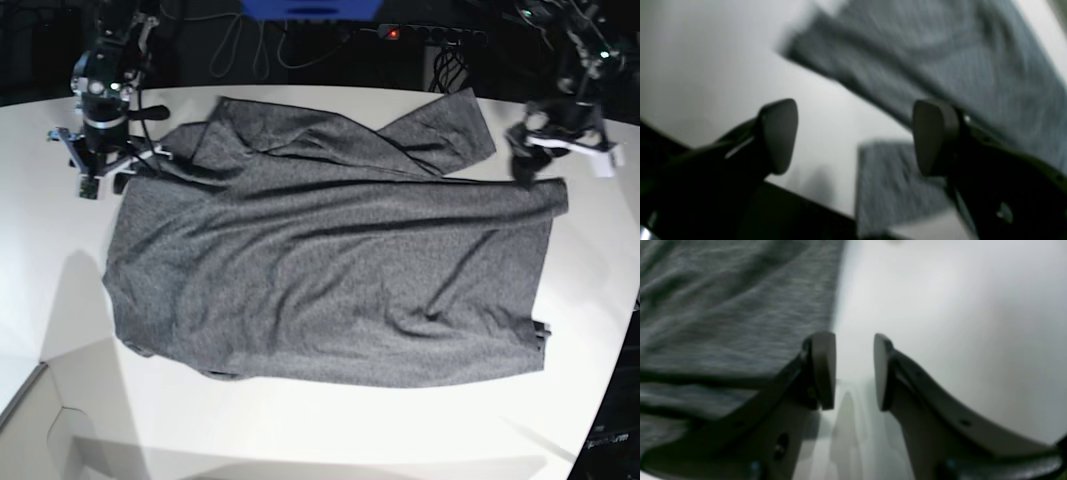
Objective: Layout the t-shirt on the table in an organized manner, then fold the t-shirt properly
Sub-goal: 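Grasp the folded-over sleeve fabric with the left gripper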
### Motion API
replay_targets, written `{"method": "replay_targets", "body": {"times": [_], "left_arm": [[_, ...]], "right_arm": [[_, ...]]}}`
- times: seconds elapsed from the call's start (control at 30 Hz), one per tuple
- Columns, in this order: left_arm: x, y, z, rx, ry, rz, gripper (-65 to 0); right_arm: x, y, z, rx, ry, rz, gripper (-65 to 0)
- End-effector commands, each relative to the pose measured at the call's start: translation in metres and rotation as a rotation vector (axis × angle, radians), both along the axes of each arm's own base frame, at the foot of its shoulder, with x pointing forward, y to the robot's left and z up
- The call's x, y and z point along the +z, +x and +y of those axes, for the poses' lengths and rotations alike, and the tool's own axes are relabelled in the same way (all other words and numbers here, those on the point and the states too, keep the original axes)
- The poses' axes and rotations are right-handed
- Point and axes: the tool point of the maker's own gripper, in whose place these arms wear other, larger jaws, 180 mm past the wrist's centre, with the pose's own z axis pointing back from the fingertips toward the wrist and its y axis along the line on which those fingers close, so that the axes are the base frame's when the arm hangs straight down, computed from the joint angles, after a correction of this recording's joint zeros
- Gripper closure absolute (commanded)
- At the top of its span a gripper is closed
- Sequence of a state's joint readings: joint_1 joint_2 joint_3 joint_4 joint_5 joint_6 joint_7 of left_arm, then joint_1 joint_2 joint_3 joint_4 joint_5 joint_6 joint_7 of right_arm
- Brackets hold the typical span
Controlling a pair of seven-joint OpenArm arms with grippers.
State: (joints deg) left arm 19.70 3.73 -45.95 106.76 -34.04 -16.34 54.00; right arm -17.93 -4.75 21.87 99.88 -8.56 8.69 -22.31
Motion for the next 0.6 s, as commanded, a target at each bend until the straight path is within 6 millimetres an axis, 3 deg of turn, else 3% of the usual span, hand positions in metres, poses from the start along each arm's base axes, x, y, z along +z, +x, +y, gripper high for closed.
{"method": "replay_targets", "body": {"times": [0.0,0.2,0.3,0.57], "left_arm": [[0.006,0.001,-0.006,-0.033,0.016,-0.014,-51.8],[-0.021,-0.023,-0.048,-0.152,-0.039,0.088,-51.8],[-0.027,-0.032,-0.052,-0.164,-0.046,0.114,-51.8],[-0.053,-0.036,-0.054,-0.147,-0.107,0.172,-51.4]], "right_arm": [[0.014,0.007,-0.004,-0.003,-0.021,-0.051,-20.0],[0.012,0.004,0.001,-0.005,-0.008,-0.048,-20.0],[0.011,0.004,0.002,-0.008,-0.005,-0.048,-20.0],[0.01,0.003,0.004,-0.01,0.002,-0.046,-20.0]]}}
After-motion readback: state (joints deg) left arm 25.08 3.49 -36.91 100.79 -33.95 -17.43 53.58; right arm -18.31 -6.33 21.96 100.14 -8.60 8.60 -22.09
